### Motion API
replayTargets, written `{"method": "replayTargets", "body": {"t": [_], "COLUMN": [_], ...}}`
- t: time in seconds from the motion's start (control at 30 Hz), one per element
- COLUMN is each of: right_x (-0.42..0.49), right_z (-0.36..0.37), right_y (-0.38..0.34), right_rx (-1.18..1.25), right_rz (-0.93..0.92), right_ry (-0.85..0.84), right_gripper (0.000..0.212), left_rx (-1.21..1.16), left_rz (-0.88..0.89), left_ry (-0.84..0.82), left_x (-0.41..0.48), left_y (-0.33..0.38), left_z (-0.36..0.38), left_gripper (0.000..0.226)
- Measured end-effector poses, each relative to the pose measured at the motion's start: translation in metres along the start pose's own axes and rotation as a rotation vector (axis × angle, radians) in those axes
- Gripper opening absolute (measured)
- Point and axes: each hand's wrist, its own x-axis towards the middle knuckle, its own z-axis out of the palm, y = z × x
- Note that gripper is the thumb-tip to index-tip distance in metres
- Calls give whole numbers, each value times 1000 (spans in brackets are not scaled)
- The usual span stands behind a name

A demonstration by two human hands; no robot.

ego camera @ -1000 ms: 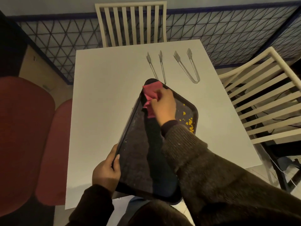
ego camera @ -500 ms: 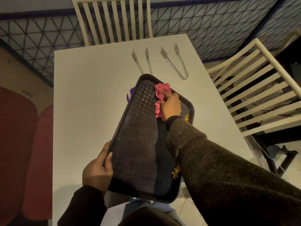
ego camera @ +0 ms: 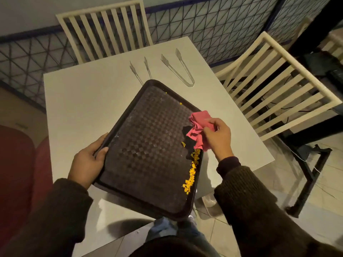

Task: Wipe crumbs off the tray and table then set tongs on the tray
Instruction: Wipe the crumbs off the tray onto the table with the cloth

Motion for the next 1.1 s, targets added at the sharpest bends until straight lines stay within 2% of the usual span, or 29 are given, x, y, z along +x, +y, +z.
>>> {"method": "replayTargets", "body": {"t": [0.17,0.23,0.33,0.47,0.63,0.77,0.87,0.93,1.0,1.1], "right_x": [-94,-126,-154,-138,-70,-22,-10,-20,-39,-68], "right_z": [-17,-7,10,24,29,23,4,-15,-31,-35], "right_y": [-3,-7,-6,5,20,14,-7,-28,-49,-64], "right_rx": [7,-6,-177,-263,-341,-238,-76,36,140,99], "right_rz": [-200,-286,-367,-442,-296,-181,-223,-294,-394,-622], "right_ry": [-267,-435,-657,-599,-417,-309,-317,-433,-626,-919], "right_gripper": [28,25,26,24,16,30,13,29,49,49], "left_rx": [89,106,112,130,172,230,300,323,342,385], "left_rz": [7,15,-3,-6,-5,-35,-76,-103,-116,-117], "left_ry": [-55,-69,-84,-96,-95,-128,-190,-239,-269,-292], "left_x": [15,16,18,24,29,38,52,62,70,75], "left_y": [10,17,27,36,40,45,52,58,64,70], "left_z": [-13,-14,-16,-20,-23,-30,-43,-51,-57,-58], "left_gripper": [41,41,43,46,45,45,44,45,46,46]}}
